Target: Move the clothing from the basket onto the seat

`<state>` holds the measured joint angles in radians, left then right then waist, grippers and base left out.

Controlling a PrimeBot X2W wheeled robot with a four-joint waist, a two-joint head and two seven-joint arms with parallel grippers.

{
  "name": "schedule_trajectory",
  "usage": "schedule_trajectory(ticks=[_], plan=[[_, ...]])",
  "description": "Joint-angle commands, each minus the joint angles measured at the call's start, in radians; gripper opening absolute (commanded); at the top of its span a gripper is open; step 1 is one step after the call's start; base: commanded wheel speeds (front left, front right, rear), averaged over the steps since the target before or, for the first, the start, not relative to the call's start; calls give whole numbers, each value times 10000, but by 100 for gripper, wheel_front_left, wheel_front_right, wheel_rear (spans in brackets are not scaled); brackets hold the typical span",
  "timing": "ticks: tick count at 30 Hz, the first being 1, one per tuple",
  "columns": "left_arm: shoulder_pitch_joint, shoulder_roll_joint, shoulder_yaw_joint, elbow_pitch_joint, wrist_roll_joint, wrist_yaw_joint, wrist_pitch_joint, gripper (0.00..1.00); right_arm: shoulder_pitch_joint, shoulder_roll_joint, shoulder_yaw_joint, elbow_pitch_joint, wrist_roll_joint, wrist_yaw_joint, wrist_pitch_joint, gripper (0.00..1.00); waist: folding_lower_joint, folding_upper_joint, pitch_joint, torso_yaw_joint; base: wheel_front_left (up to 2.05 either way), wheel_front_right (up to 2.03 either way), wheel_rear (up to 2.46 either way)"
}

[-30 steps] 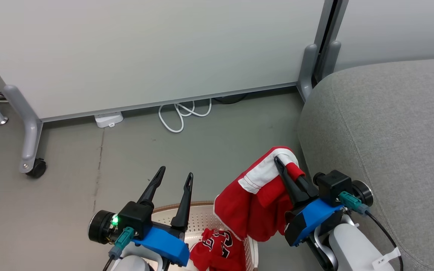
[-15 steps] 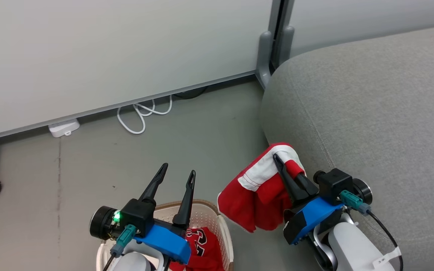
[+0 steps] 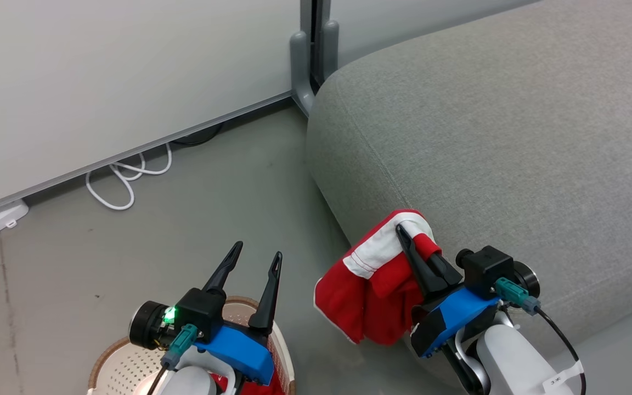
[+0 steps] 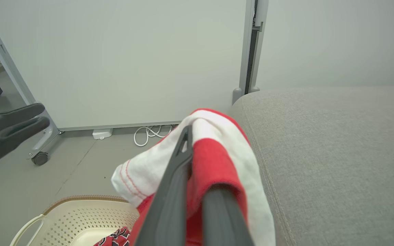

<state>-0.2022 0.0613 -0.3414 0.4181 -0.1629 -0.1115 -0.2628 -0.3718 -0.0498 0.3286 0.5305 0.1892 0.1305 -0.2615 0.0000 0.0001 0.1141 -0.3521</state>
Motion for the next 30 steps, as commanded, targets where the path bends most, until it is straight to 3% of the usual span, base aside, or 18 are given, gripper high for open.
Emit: schedule_trajectory(ticks=[1, 16, 30], plan=[[-151, 32, 9, 8, 70, -29, -31, 100, 67, -12, 0, -73, 94, 5, -50, 0, 0, -1, 93, -282, 0, 0, 0], [-208, 58, 54, -14, 261, -124, -31, 100, 191, -11, 105, -267, 196, 5, -51, 0, 0, -1, 283, -1256, 0, 0, 0], [-195, 31, 23, -23, 259, -172, -31, 100, 262, -11, -61, -300, 232, 5, -52, 0, 0, -1, 299, -1227, 0, 0, 0]])
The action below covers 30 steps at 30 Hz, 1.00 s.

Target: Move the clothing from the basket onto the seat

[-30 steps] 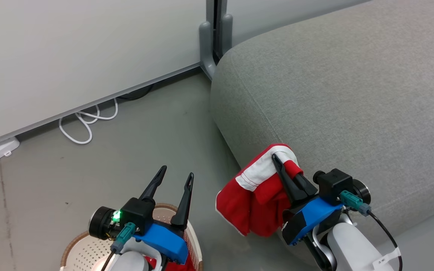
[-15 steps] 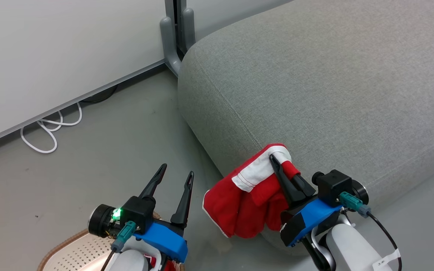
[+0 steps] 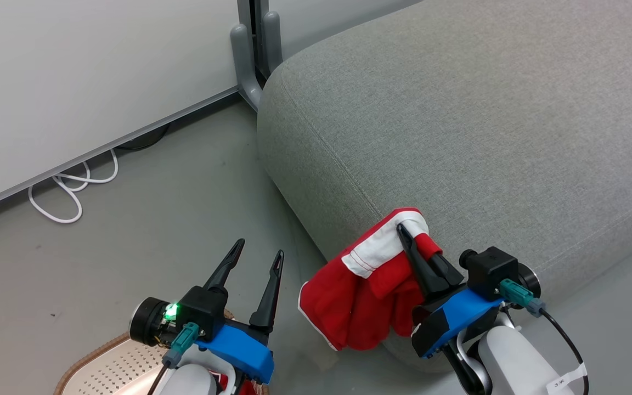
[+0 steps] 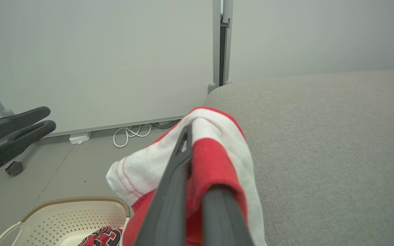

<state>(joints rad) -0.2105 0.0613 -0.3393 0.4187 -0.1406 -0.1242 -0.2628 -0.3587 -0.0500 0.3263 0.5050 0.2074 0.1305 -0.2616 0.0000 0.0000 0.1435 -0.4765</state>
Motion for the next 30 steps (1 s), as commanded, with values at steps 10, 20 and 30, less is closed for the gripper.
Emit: schedule_trajectory(ticks=[10, 20, 30], plan=[[-272, 118, 111, -287, 168, -61, -31, 100, -689, -9, -558, -146, -193, 5, -50, 0, 0, 0, 400, 94, 0, 0, 0], [-569, 405, 58, -710, 350, -72, -31, 100, -2897, -7, -1928, -10, -340, 5, 151, 0, 0, 0, 1385, 49, 0, 0, 0], [-1085, 986, -97, -1675, 616, -72, -2, 100, -5611, -39, -4255, -468, -1719, 5, 643, 0, 0, 0, 3061, 237, 0, 0, 0]])
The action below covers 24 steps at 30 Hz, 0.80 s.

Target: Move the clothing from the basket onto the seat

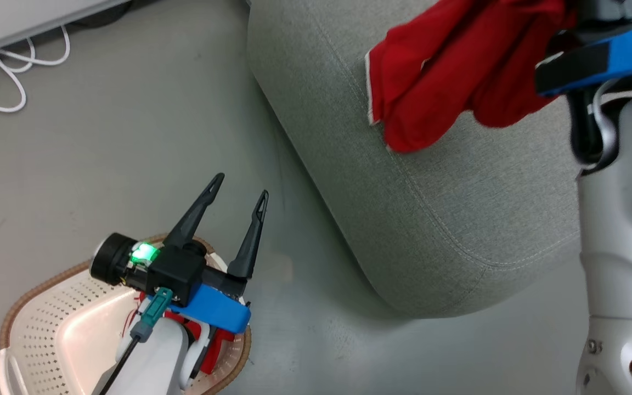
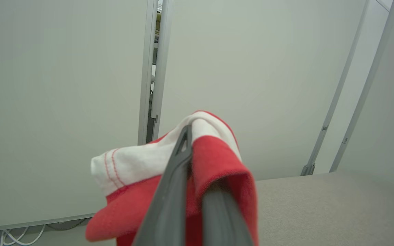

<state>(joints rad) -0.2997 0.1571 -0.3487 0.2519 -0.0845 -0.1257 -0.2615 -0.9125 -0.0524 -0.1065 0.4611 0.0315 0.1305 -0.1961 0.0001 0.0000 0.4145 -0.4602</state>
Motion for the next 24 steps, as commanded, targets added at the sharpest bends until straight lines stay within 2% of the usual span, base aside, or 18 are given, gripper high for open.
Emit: schedule_trajectory(ticks=[1, 8, 13, 17, 24], plan=[[-263, 116, -11, -129, 77, -57, 8, 100, -295, -37, -189, -96, -76, 5, 41, 0, -1, 0, 513, 95, 0, 0, 0], [-613, 638, 2, -1209, 187, -59, 386, 100, -1584, -581, -1804, -419, -276, 5, 440, 0, -1, 0, 1548, 171, 0, 0, 0], [-691, 938, 133, -1966, 227, 22, 656, 100, -1948, -918, -2750, -282, -296, 5, 666, 0, -1, 0, 2174, 244, 0, 0, 0], [-776, 1129, 126, -2432, 262, 29, 857, 100, -1730, -1082, -3139, 282, -312, 3, 599, 0, -1, 0, 2522, 338, 0, 0, 0], [-657, 1317, 49, -2837, 298, 75, 1097, 100, -1221, -912, -3777, 1929, -610, 5, 241, 0, -1, 0, 2796, 490, 0, 0, 0]])
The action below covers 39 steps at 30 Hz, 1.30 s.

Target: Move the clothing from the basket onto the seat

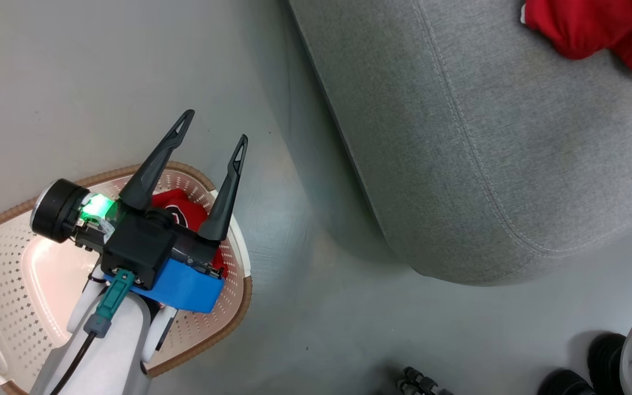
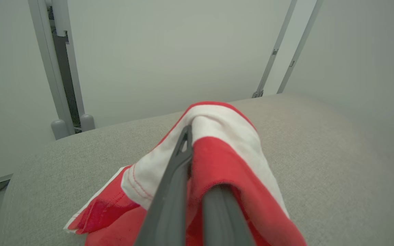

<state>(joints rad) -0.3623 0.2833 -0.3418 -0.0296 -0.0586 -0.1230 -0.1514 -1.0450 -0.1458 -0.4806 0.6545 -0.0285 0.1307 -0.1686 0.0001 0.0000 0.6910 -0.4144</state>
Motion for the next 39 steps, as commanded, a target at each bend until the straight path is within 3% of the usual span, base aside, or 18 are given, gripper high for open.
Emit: schedule_trajectory(ticks=[1, 10, 20, 22, 23, 24, 25, 39], plan=[[-17, 62, -33, -45, 21, 59, 22, 100, 144, 48, -131, 236, -57, 2, -80, 0, -1, 0, 61, 59, 0, 0, 0], [30, 161, -33, -50, -85, 149, 16, 100, 375, -73, -860, 1890, -960, 2, -398, 0, -1, 0, 187, 270, 0, 0, 0], [-26, 162, -77, 126, -162, 268, -61, 100, -7, -80, -1179, 2552, -1543, 2, -722, 0, -1, 0, 161, 263, 0, 0, 0], [-73, 133, -124, 179, -168, 259, -77, 100, -40, -128, -1212, 2643, -1612, 2, -745, 20, -1, 0, 126, 269, 0, 0, 0], [-104, 118, -140, 216, -176, 259, -86, 100, -60, -136, -1215, 2667, -1662, 2, -775, 37, -1, 0, 113, 270, 0, 0, 0], [-130, 106, -161, 257, -187, 260, -97, 100, -79, -141, -1216, 2692, -1695, 2, -798, 57, -1, 0, 102, 277, 0, 0, 0], [-151, 101, -175, 289, -206, 259, -124, 100, -82, -142, -1223, 2716, -1736, 2, -822, 100, -1, 0, 85, 284, 0, 0, 0], [-325, -104, -363, 817, -391, 326, -483, 100, 347, -98, -1313, 2753, -1897, 2, -960, 100, -1, 0, -330, 522, 0, 0, 0]])
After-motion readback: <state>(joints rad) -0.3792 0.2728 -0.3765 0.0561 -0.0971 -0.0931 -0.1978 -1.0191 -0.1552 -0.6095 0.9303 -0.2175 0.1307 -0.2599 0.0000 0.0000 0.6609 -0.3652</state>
